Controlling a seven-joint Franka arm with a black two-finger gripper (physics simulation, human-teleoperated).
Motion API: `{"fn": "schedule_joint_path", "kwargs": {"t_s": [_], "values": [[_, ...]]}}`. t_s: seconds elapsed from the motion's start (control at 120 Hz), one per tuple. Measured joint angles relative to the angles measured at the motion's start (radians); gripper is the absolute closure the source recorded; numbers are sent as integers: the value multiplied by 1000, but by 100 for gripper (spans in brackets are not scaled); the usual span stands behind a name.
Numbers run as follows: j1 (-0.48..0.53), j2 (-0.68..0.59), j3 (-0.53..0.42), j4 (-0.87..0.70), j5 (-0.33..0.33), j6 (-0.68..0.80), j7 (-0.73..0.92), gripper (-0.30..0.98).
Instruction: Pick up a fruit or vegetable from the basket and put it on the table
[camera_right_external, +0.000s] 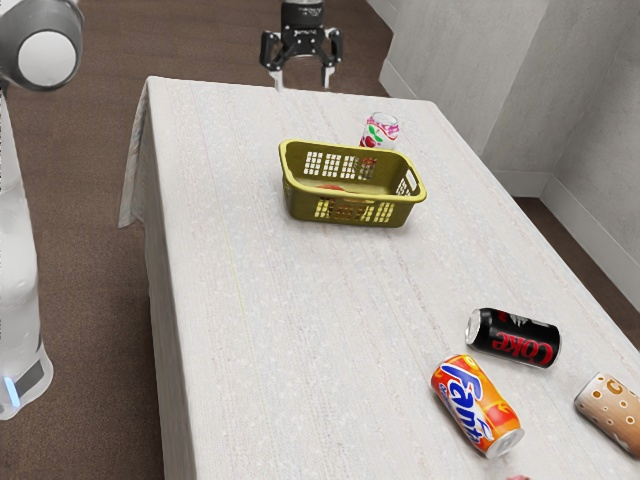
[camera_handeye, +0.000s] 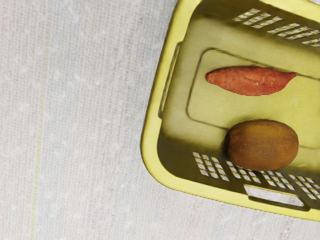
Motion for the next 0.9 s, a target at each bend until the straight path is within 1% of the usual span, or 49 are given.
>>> {"fn": "schedule_joint_path", "kwargs": {"t_s": [0.083,0.292,0.475,0.575,0.692,0.9], "values": [[21,37,8,5,-12,12,88,0],[0,108,11,8,-57,41,298,0],[-20,160,11,3,-103,75,434,0],[-2,166,12,-5,-121,88,492,0],[16,153,12,-11,-142,97,506,0],[9,153,11,-27,-201,104,439,0]]}}
